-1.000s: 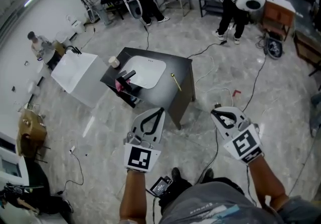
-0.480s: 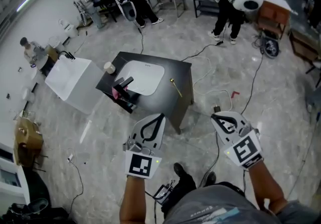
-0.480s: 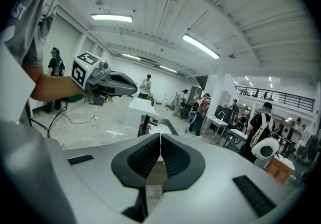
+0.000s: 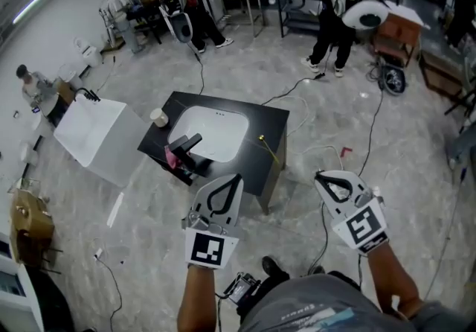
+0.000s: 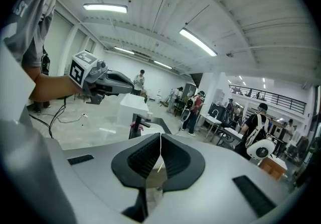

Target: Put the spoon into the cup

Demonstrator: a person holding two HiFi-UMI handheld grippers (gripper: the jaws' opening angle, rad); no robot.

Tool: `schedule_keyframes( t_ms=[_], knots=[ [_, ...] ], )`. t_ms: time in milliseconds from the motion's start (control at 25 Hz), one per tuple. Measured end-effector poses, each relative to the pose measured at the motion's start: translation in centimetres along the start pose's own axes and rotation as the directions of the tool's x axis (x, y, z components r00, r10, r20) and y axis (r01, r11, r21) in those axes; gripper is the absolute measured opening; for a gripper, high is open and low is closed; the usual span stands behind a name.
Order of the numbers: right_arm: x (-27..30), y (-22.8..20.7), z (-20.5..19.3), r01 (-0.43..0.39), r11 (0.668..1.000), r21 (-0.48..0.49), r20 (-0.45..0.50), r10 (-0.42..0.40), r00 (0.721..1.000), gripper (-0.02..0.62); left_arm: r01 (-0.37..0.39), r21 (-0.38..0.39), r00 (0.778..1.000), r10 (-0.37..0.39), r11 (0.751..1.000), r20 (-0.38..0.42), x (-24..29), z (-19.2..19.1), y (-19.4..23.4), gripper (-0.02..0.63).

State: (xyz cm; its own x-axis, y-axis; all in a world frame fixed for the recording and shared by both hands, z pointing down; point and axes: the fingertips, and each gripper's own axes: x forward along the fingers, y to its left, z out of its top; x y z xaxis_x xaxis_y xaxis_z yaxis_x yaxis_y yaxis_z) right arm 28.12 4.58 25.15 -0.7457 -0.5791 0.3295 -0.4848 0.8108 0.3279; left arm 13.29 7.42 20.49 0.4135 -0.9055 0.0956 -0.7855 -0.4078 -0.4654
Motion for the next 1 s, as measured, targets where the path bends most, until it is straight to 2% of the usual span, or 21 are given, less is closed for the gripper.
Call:
schedule_keyframes(
  t_ms=[360, 640, 800, 1000],
  knots=[
    [5.4, 0.3, 2.0, 0.054, 0.999, 0.008, -0.033, -0.053, 0.998, 0.032, 0.046, -0.046, 0.998, -0.045, 0.998, 0.037, 0.8, -3.5, 4.6, 0.002],
    [7.0, -0.2, 2.2, 0.07, 0.997, 0.019, -0.073, -0.068, 0.995, 0.032, 0.076, -0.085, 0.996, -0.072, 0.993, 0.05, 2.0, -4.9, 5.8, 0.002],
    [8.1, -1.4, 1.3, 0.061, 0.997, 0.036, -0.087, -0.058, 0.995, 0.032, 0.085, -0.095, 0.996, -0.083, 0.992, 0.029, 3.2, -5.7, 5.9, 0.002],
    [10.5, -2.7, 0.1, 0.006, 0.999, 0.052, -0.083, -0.002, 0.997, 0.032, 0.066, -0.135, 0.998, -0.067, 0.989, 0.002, 5.2, -6.6, 6.4, 0.002]
  ],
)
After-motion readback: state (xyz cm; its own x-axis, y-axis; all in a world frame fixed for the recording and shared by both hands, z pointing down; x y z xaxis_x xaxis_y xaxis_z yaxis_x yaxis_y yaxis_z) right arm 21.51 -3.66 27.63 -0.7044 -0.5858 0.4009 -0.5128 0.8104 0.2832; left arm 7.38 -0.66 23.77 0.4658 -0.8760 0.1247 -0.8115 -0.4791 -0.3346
